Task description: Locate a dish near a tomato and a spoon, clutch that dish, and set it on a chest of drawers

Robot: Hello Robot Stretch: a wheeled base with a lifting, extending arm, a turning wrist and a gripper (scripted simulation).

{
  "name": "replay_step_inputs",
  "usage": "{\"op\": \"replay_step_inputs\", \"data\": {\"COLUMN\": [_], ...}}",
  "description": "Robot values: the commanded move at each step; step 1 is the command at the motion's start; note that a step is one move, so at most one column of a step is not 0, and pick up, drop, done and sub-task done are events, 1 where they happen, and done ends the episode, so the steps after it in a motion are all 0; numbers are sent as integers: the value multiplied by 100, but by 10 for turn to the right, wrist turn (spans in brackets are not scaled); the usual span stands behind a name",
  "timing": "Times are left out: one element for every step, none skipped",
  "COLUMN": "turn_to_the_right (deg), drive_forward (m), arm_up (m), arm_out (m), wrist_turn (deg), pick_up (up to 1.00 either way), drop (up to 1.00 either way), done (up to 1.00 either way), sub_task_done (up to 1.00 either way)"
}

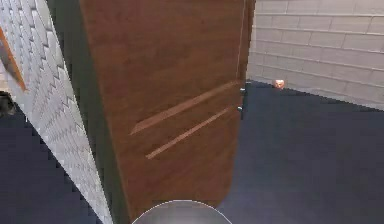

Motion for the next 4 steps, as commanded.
{"op": "replay_step_inputs", "data": {"turn_to_the_right": [330,30,0,0], "drive_forward": [0,0,100,35], "arm_up": [0,0,0,0], "arm_out": [0,0,0,0], "wrist_turn": [0,0,0,0], "pick_up": [0,0,0,0], "drop": [0,0,0,0], "done": [0,0,0,0], "sub_task_done": [0,0,0,0]}}
